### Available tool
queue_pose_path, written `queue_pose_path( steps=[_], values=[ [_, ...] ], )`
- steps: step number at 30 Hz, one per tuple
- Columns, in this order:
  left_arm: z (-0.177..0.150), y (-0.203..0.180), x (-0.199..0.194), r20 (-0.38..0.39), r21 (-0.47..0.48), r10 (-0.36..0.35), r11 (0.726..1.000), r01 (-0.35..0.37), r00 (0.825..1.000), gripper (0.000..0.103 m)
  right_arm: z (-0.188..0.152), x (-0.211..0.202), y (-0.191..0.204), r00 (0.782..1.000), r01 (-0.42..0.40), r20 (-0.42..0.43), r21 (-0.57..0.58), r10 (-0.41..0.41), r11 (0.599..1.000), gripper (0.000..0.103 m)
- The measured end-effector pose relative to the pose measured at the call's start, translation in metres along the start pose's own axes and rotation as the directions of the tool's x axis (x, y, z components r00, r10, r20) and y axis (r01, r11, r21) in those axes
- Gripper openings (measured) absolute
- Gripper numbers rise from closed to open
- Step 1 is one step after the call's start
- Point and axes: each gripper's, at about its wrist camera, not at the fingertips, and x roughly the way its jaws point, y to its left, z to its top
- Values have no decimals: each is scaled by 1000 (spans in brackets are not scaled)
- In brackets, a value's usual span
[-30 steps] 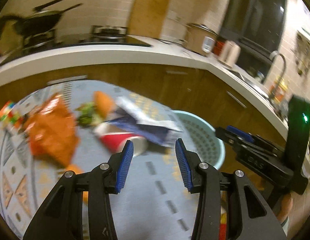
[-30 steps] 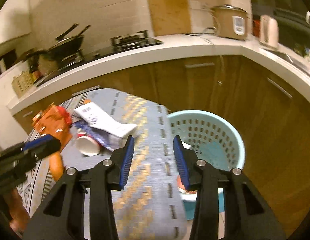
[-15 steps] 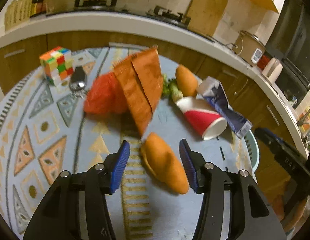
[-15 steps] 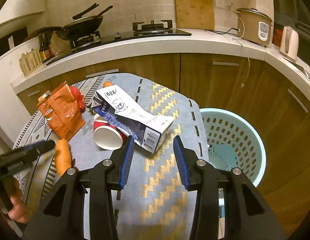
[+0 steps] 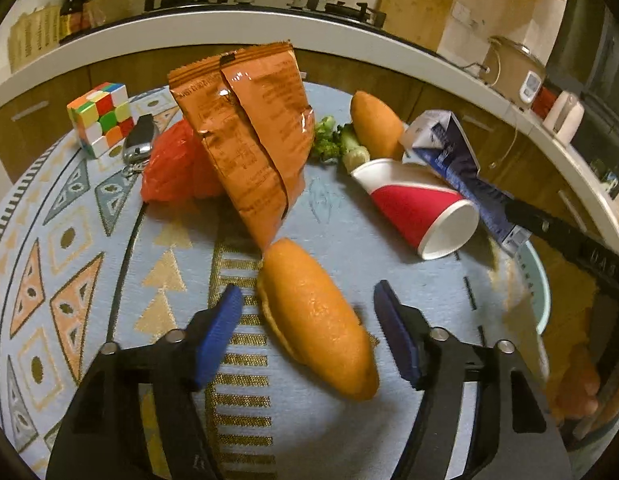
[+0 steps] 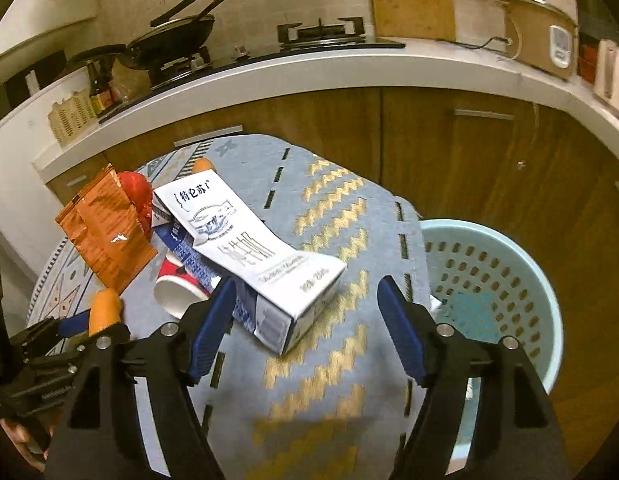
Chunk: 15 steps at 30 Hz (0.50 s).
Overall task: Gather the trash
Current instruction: 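Grasp the milk carton with the right gripper while the left gripper grasps the bread roll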
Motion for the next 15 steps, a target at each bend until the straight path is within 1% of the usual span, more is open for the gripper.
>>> queue_pose_path(
  steps=[1, 2, 3, 5, 8, 10, 11, 13, 14, 15],
  values=[
    [0, -2, 0, 3, 8, 10, 1000, -10, 1000, 57, 1, 4, -1, 1000, -20, -9, -6, 19, 1000, 74],
    [0, -4, 1, 4, 11, 9, 1000, -9, 1000, 52, 2, 9, -3, 999, -44, -24, -13, 44, 999, 80],
    [0, -5, 1, 7, 11, 9, 1000, -9, 1000, 48, 4, 17, -3, 995, -83, -55, -30, 82, 996, 82],
    [0, -5, 1, 15, -2, 9, 1000, -9, 1000, 45, 8, 24, -2, 992, -102, -73, -51, 98, 993, 82],
    [0, -3, 0, 17, -15, -8, 1000, 9, 1000, 45, 15, 34, -1, 981, -173, -99, -58, 167, 983, 82],
    [-3, 0, -1, 19, -9, -8, 1000, 8, 1000, 44, 17, 40, 0, 979, -179, -111, -60, 172, 982, 82],
    [-6, 4, -4, 21, -6, -7, 1000, 8, 1000, 44, 17, 41, 1, 975, -199, -114, -55, 192, 978, 82],
    [-7, 4, -5, 21, 1, -9, 1000, 9, 1000, 43, 17, 40, 2, 968, -229, -115, -48, 222, 972, 76],
    [-8, 4, -5, 21, 1, -11, 1000, 11, 1000, 43, 15, 39, 5, 967, -234, -112, -49, 228, 971, 63],
    [-8, 4, -5, 21, 0, -11, 1000, 11, 1000, 43, 14, 38, 5, 964, -242, -120, -42, 236, 969, 54]
  ],
)
